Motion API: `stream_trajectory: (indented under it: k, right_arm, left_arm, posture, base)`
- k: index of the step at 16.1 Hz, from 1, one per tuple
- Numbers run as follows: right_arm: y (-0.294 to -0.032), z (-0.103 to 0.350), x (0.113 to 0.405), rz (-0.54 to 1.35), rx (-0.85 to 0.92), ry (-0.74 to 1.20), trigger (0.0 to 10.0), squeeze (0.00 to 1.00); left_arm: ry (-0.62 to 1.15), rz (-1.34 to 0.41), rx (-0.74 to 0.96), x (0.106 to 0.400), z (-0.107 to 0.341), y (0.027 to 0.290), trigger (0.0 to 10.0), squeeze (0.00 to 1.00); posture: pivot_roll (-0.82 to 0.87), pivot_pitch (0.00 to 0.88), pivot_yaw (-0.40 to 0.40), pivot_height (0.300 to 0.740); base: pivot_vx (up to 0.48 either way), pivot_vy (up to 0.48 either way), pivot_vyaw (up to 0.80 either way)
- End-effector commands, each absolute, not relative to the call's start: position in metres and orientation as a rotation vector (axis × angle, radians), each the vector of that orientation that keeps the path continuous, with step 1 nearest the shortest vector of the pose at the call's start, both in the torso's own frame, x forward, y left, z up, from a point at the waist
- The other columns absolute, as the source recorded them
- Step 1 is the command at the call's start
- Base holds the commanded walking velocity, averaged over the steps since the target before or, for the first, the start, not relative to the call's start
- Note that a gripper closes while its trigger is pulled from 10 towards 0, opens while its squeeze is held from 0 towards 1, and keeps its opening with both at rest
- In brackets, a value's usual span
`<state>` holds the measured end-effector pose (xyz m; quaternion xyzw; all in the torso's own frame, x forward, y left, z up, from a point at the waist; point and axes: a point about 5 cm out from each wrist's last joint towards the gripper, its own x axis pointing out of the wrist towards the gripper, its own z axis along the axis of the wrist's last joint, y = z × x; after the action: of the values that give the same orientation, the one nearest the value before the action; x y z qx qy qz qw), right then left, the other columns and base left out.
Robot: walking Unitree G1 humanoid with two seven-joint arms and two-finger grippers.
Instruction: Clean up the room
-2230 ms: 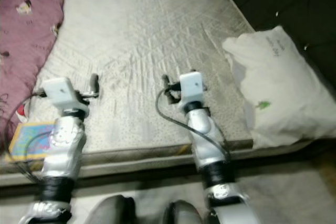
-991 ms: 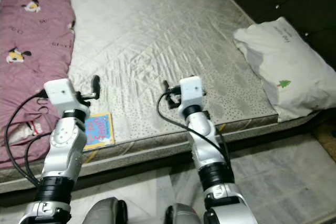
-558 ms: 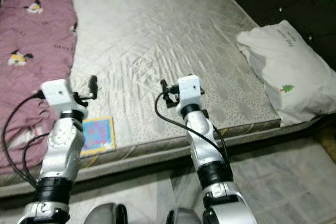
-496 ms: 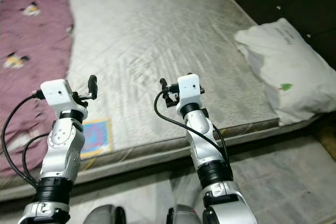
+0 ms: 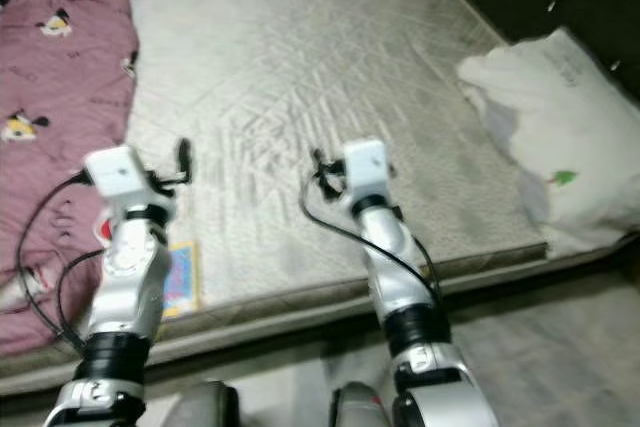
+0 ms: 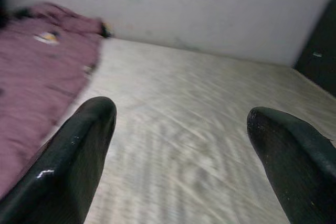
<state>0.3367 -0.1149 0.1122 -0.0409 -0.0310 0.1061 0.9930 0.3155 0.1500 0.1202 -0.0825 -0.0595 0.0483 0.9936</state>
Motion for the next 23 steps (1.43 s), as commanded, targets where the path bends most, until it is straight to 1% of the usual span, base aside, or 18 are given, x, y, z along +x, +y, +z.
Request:
stream_trajectory:
  k: [1, 5, 16, 22, 23]
  right_arm:
    - [-0.1143, 0.111, 0.3375, 0.206, -0.067, -0.047, 10.0, 0.0]
    - [-0.1148, 0.1099, 0.3382, 0.201, -0.067, -0.04, 10.0, 0.0]
    - [-0.1148, 0.1062, 0.3385, 0.217, -0.084, -0.021, 10.0, 0.0]
    - [-0.114, 0.1049, 0.3386, 0.228, -0.099, -0.018, 10.0, 0.0]
    - [-0.1123, 0.1064, 0.3388, 0.241, -0.119, -0.027, 10.0, 0.0]
  left_arm:
    - [-0.11, 0.089, -0.162, 0.3152, 0.1187, 0.1519, 10.0, 0.0]
    - [-0.105, 0.089, -0.169, 0.316, 0.1183, 0.1515, 10.0, 0.0]
    - [-0.106, 0.084, -0.181, 0.3163, 0.1176, 0.1481, 10.0, 0.0]
    - [-0.113, 0.093, -0.183, 0.3159, 0.1181, 0.1482, 10.0, 0.0]
    - [-0.114, 0.096, -0.19, 0.3165, 0.1188, 0.1488, 10.0, 0.0]
  posture:
    - [0.02, 0.092, -0.04, 0.74]
    - [0.02, 0.092, -0.04, 0.74]
    - [0.02, 0.076, -0.046, 0.74]
    - [0.02, 0.076, -0.046, 0.74]
    - [0.02, 0.081, -0.048, 0.74]
  base:
    - [0.0, 0.319, 0.0]
    - [0.0, 0.469, -0.5]
    - [0.0, 0.469, 0.0]
    - [0.0, 0.0, 0.0]
    - [0.0, 0.0, 0.8]
